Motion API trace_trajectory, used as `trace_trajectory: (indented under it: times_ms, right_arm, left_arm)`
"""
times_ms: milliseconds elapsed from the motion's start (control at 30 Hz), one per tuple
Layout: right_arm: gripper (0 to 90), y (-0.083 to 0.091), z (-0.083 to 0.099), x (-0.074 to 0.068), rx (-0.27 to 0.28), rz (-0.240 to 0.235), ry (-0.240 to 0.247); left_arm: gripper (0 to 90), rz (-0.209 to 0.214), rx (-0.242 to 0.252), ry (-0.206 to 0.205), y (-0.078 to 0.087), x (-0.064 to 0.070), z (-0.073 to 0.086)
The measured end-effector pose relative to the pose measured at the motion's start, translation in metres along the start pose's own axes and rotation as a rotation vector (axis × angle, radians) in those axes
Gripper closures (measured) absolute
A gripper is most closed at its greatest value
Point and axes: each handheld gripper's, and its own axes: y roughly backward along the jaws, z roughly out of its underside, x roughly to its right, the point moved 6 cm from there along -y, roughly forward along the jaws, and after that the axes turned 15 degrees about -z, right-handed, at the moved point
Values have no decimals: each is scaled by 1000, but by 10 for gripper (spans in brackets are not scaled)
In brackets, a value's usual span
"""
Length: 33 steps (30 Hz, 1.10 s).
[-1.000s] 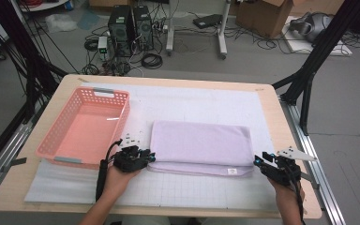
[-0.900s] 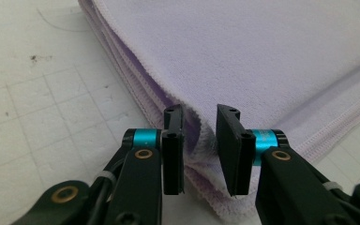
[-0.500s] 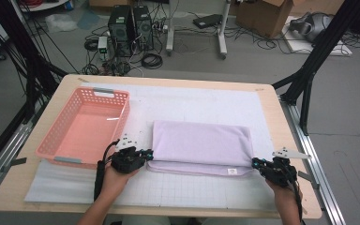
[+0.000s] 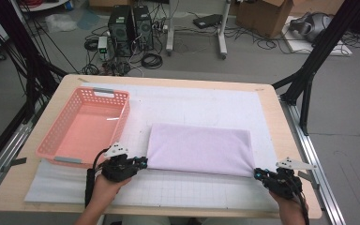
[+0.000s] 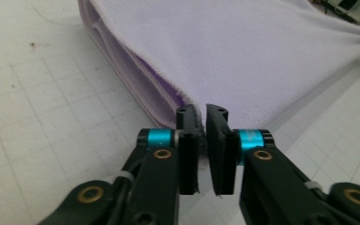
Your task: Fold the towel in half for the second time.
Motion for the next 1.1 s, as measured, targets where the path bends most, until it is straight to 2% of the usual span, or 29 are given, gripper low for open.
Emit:
trace_trajectory:
  times_ms: [33,133,200,267,300,367,500,600,667,767,867,933,1000,1100]
  right_arm:
    - [720,1,-1,1,9,15,2]
    - [659,9,-10,1,85,37,13]
    - [654,13,-17,1,131,59,39]
    - [662,12,-24,0,160,61,54]
    - [666,9,-27,0,159,53,57]
    - [684,-3,-30,1,124,44,69]
    - [694,-31,-27,8,34,35,68]
    - [703,-41,-22,14,-22,55,73]
    - [712,-41,-19,16,-16,50,79]
    - [712,-36,-16,18,-28,81,99]
    - [688,-30,-13,20,-28,99,96]
    - [656,-26,-11,20,-19,100,86]
    - [634,-20,-11,18,0,90,102]
    - [611,-12,-13,17,45,73,107]
  left_arm:
    - [643,-11,1,7,-1,-1,-1]
    - [558,-24,58,-7,2,0,-8]
    - [545,-27,106,-18,2,2,-15]
    - [544,-21,120,-28,0,3,-20]
    - [547,-22,123,-34,-3,4,-21]
    - [561,-24,113,-34,-10,4,-22]
    - [569,-30,47,-31,-24,4,-14]
    - [573,-37,12,-46,-27,5,-9]
    - [578,-46,-7,-54,-27,6,-5]
    - [577,-53,-54,-76,-27,5,3]
    - [579,-41,-53,-67,-25,5,4]
    - [579,-41,-45,-61,-23,4,3]
    - [579,-31,-22,-67,-21,4,1]
    - [548,-28,22,-50,-18,3,-4]
